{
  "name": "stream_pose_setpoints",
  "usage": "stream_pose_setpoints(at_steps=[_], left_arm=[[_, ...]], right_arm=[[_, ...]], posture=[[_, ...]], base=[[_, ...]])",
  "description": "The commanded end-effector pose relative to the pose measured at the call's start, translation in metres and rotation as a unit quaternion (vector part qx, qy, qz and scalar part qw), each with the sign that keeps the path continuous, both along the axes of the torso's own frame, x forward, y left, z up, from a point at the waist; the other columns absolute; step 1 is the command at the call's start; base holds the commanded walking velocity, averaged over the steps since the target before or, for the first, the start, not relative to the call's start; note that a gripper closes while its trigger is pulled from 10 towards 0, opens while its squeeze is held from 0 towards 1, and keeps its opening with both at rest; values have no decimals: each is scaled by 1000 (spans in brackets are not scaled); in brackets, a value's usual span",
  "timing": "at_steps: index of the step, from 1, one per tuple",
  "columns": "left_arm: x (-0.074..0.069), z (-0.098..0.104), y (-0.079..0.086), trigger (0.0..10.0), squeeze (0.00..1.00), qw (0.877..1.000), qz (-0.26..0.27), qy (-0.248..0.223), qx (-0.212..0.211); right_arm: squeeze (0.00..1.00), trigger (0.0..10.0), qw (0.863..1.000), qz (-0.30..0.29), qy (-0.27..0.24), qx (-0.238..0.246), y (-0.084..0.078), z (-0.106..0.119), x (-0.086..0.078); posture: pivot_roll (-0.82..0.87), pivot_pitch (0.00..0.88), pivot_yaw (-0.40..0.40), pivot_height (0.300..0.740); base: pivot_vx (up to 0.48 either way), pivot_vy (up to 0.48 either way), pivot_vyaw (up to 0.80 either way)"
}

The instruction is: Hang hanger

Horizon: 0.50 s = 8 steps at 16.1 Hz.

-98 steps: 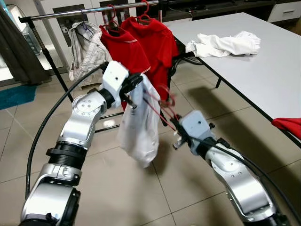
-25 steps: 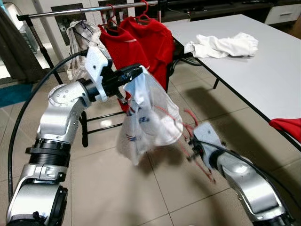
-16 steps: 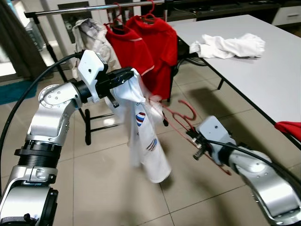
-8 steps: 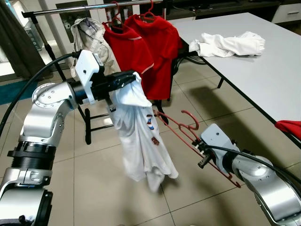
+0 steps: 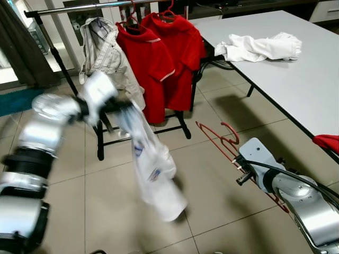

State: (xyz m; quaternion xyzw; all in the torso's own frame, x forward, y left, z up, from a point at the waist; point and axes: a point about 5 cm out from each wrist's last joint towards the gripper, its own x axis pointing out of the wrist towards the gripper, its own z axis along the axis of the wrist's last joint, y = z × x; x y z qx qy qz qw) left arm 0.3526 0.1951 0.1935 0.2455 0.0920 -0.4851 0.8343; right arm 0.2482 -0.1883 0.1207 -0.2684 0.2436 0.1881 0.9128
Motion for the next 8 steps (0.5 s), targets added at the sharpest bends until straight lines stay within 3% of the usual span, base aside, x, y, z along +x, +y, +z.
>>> stream_pose_setpoints(at_steps=[1,2,3,4,6,8], left_arm=[[-4,-2,-4,0,0,998,-47,21,34],[-2,-6,0,0,0,996,-41,24,74],[3,-12,11,0,0,988,-18,16,150],[9,-11,22,0,0,980,16,-5,198],[17,-1,27,0,0,978,50,-32,198],[16,0,30,0,0,974,37,-31,221]], right_arm=[[0,10000,1000,15,-1,8,4,3,-3],[0,10000,1000,18,-1,12,6,3,-4],[0,10000,1000,21,-1,23,9,4,-6],[0,10000,999,23,0,31,12,4,-7],[0,10000,999,26,1,42,15,5,-9],[0,10000,998,33,2,55,19,6,-9]], posture=[[-75,64,100,740],[-77,65,104,740],[-78,66,108,740],[-79,66,110,740],[-76,65,108,740],[-73,63,108,740]], base=[[0,0,0],[0,0,0],[0,0,0],[0,0,0],[0,0,0],[0,0,0]])
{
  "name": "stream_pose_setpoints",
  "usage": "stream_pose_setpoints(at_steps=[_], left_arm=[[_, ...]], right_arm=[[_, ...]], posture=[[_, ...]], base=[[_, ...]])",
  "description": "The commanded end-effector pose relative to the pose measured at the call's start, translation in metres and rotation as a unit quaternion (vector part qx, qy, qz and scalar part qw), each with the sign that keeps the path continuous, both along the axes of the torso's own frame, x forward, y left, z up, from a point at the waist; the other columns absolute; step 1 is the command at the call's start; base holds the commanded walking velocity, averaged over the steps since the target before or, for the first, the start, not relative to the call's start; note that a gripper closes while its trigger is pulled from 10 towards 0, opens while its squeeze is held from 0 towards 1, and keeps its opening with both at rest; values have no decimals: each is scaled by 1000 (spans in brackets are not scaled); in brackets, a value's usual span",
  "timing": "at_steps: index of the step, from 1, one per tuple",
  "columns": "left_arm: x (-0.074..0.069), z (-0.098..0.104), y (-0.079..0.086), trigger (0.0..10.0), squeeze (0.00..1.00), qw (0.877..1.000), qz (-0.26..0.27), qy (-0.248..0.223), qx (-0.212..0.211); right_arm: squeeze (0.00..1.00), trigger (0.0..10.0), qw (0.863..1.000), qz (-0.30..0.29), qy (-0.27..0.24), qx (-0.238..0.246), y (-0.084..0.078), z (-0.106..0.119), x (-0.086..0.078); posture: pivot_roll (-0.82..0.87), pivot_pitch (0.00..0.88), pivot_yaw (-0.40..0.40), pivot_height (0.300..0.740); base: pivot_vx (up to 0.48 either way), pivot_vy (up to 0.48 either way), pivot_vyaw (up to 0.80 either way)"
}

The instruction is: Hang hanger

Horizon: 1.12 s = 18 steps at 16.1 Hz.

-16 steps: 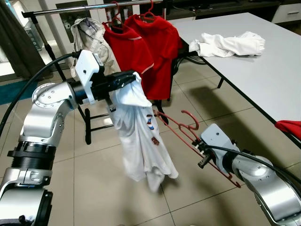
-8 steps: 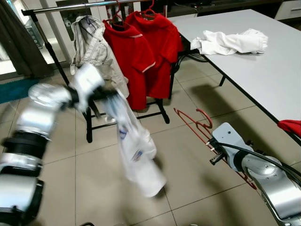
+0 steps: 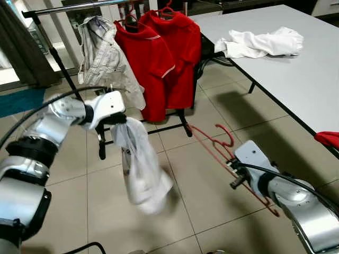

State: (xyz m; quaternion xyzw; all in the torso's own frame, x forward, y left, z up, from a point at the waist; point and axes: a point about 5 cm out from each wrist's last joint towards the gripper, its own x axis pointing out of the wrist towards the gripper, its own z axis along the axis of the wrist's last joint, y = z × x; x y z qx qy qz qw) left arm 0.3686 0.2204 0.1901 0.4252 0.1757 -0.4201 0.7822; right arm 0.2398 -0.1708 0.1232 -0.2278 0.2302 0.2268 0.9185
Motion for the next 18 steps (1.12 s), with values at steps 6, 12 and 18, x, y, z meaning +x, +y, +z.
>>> stream_pose_setpoints(at_steps=[6,12,18], left_arm=[[16,24,-12,0,0,983,71,-45,-161],[29,37,-16,0,0,943,164,-66,-281],[33,35,-23,0,0,936,182,-64,-295]], right_arm=[[0,10000,994,46,12,98,24,13,-7],[0,10000,992,48,12,115,27,17,-6],[0,10000,989,60,12,132,45,14,-4]], posture=[[-71,61,109,740],[-70,54,112,740],[-70,43,119,740]], base=[[0,0,0],[0,0,0],[0,0,0]])
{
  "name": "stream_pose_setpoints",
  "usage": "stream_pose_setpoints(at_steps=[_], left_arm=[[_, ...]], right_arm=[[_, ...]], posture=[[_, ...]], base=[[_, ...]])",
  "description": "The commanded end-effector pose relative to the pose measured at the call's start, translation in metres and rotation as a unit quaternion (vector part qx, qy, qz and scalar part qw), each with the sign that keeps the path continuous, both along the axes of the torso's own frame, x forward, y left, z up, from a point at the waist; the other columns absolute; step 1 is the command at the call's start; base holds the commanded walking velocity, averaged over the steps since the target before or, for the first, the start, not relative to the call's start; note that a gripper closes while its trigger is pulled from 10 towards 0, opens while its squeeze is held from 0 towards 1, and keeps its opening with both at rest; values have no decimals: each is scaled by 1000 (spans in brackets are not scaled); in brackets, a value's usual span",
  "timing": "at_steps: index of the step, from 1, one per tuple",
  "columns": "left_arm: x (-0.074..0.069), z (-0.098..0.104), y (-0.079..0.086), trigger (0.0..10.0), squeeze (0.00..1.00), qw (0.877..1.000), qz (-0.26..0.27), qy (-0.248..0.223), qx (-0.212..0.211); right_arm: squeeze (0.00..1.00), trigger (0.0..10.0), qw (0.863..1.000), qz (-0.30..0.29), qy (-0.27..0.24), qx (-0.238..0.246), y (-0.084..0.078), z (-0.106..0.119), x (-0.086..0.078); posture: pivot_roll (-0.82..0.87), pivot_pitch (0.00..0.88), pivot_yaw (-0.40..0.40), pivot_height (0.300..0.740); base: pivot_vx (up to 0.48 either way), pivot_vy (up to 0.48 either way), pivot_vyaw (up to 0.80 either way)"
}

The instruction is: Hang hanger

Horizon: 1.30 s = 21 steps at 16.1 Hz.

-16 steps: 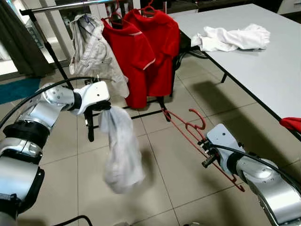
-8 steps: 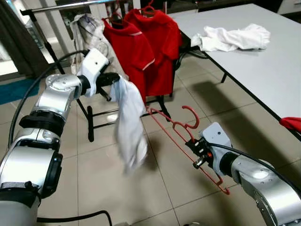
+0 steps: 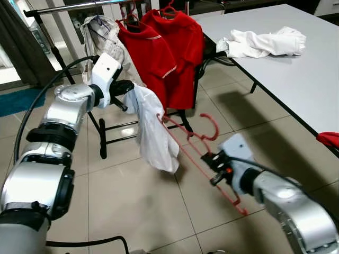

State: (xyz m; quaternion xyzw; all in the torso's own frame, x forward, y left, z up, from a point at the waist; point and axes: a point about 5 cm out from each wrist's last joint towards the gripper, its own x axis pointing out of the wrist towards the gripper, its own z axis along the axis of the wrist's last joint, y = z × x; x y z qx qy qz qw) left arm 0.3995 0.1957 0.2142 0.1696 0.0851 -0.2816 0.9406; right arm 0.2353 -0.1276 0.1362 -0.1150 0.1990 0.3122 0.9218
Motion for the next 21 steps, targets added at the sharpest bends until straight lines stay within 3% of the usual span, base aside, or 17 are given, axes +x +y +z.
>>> stream_pose_setpoints(at_steps=[1,5,10,14,16,21], left_arm=[[3,10,-1,0,0,1000,5,-16,-14],[5,9,-7,0,0,1000,7,-14,-18],[4,18,-20,0,0,999,-29,-22,-32],[-7,29,-31,0,0,989,-130,-27,-61],[-12,26,-32,0,0,986,-161,-22,-42],[-8,24,-23,0,0,993,-111,-27,-18]], right_arm=[[0,10000,1000,4,-2,-3,4,0,1],[0,10000,1000,17,-2,3,14,0,2],[0,10000,999,26,10,-21,12,-10,5],[0,10000,998,11,16,-60,5,-28,14],[0,10000,998,-6,11,-69,1,-32,21],[0,10000,998,6,-6,-66,-20,-14,16]], posture=[[-70,42,114,740],[-74,34,113,740],[-78,27,95,740],[-72,23,79,740],[-64,19,75,740],[-71,30,80,740]], base=[[0,0,0],[0,0,0],[0,0,0],[0,0,0],[0,0,0],[0,0,0]])
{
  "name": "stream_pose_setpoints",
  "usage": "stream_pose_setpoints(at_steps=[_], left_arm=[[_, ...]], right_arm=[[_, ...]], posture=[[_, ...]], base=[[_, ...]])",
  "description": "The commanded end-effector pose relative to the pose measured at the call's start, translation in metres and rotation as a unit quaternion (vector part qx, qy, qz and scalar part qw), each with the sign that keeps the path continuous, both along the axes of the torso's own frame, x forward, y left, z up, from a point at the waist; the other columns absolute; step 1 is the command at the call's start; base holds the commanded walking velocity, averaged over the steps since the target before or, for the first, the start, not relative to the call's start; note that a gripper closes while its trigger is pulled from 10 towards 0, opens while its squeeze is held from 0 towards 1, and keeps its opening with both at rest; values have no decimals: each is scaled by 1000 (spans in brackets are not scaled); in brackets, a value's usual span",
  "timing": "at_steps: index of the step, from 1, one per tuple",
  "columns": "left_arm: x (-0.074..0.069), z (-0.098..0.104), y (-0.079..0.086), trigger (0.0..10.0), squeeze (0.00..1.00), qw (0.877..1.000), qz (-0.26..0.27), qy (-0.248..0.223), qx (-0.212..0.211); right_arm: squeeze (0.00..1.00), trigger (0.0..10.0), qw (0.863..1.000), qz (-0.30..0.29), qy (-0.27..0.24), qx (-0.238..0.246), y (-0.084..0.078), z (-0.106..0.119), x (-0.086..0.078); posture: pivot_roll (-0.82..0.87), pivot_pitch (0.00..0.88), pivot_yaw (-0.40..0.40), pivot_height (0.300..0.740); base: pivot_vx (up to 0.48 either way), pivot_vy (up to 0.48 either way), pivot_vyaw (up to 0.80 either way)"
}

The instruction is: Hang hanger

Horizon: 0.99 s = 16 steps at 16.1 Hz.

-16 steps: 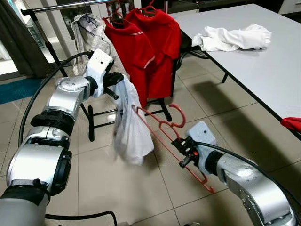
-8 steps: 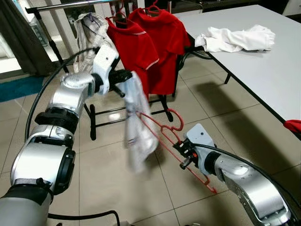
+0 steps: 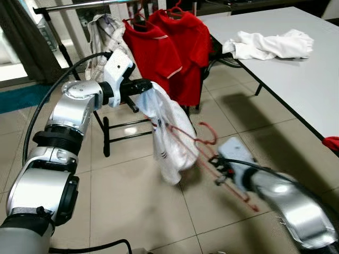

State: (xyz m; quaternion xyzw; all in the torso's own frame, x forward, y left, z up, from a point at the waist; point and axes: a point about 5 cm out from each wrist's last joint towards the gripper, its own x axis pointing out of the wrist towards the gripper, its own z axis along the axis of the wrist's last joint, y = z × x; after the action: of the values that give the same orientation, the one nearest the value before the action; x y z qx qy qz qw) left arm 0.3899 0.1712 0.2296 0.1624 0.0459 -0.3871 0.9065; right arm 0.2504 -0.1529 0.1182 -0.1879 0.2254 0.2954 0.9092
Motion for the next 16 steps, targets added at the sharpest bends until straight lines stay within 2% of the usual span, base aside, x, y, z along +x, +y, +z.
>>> stream_pose_setpoints(at_steps=[1,2,4,6,9,12,15,16], left_arm=[[2,10,1,0,0,1000,9,-13,1],[3,11,-1,0,0,1000,8,-13,0],[4,14,-10,0,0,1000,2,-15,-8],[4,17,-16,0,0,1000,-8,-19,-20],[-1,30,-22,0,0,998,-31,-23,-44],[-5,36,-23,0,0,998,-42,-24,-48],[-12,39,-23,0,0,998,-55,-14,-42],[-14,38,-22,0,0,998,-54,-10,-39]], right_arm=[[0,10000,999,33,-6,18,2,10,-6],[0,10000,998,53,2,21,-2,15,-12],[0,10000,999,53,7,10,-8,20,-15],[0,10000,998,52,18,6,-3,15,-16],[0,10000,999,33,38,-9,5,1,-13],[0,10000,998,20,52,-21,10,-9,-8],[0,10000,998,-29,50,-33,7,-17,4],[0,10000,997,-52,47,-22,6,-16,9]], posture=[[-75,37,85,740],[-81,43,91,740],[-86,48,90,740],[-89,49,89,740],[-83,49,81,740],[-79,50,79,740],[-72,53,76,740],[-71,54,74,740]], base=[[0,0,0],[0,0,0],[0,0,0],[0,0,0],[0,0,0],[0,0,0],[0,0,0],[0,0,0]])
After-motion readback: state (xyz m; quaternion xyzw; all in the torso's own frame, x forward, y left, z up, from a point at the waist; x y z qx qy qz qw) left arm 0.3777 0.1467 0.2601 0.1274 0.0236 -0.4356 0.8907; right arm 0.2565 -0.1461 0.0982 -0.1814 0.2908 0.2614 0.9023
